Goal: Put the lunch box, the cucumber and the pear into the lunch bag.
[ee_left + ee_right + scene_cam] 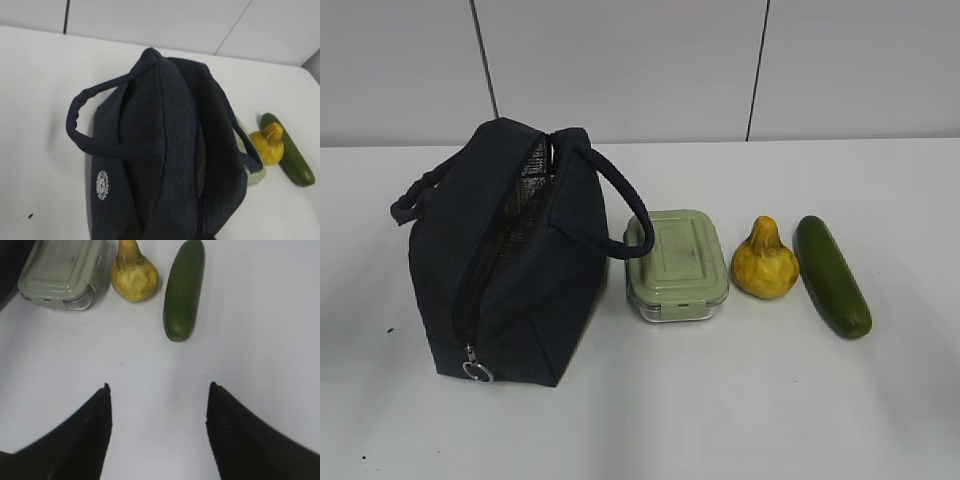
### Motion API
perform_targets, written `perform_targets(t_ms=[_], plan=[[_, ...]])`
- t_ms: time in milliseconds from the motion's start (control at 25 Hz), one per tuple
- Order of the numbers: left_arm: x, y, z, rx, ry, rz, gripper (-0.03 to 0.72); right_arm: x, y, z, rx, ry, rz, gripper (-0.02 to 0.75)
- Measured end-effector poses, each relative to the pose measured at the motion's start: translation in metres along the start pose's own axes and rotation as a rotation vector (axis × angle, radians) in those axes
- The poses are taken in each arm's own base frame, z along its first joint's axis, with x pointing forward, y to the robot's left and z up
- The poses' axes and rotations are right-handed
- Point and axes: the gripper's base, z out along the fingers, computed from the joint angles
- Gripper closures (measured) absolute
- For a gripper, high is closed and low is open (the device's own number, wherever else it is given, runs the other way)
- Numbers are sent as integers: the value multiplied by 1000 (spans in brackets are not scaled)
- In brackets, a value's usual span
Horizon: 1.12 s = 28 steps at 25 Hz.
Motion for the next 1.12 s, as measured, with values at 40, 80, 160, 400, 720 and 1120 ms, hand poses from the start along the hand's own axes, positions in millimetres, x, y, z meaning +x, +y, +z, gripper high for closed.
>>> perform_targets(t_ms=[40,80,160,400,720,1120], plan=[[-1,3,8,8,35,0,448,-6,0,4,-1,16,0,269],[-2,6,14,14,66,0,447,-12,0,9,-1,38,-1,269],[-3,13,30,28,140,-6,442,-27,0,19,0,71,-1,269],[-16,20,57,101,195,3,416,-58,-1,48,-2,148,-14,269],[-26,28,76,125,216,38,411,-72,-2,78,-18,234,-33,269],[-19,19,110,142,268,107,486,-84,-2,99,-25,271,-47,280]])
